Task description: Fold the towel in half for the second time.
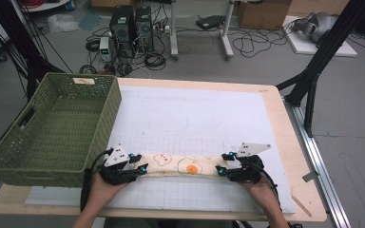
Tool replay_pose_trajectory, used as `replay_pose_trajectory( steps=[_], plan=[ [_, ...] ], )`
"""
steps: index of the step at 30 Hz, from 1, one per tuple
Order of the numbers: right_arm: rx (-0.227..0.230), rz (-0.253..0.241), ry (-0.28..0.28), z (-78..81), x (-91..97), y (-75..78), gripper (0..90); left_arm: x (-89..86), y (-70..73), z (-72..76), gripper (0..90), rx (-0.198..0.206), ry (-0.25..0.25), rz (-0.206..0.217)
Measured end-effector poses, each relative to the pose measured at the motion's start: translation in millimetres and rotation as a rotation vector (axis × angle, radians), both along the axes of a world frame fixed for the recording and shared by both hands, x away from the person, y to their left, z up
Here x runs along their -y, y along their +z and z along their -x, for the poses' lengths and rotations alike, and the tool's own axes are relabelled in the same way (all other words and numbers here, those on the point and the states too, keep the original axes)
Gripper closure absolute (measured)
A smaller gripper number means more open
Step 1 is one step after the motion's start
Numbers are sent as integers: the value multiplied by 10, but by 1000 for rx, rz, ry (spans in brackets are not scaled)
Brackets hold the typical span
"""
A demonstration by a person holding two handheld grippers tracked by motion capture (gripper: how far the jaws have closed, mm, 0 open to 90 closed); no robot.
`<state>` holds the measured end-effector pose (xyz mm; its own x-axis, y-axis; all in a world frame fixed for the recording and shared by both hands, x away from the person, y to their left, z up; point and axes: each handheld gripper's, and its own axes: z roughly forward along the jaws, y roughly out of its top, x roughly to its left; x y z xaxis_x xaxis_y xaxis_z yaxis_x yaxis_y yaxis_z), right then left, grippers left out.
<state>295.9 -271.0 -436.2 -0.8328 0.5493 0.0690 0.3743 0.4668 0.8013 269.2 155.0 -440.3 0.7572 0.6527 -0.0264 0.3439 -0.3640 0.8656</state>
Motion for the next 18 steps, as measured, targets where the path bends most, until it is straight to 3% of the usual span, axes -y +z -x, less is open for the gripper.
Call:
replay_pose_trajectory(
  steps=[5,10,18],
  plan=[
    [11,-41,-2,-12,8,41,400,0,61,36,547,34,-30,16],
    [-2,-26,-5,-32,4,27,397,50,75,-23,542,35,-56,17],
    [-8,-12,-4,-20,4,26,393,259,160,-140,537,56,-157,12]
  ],
)
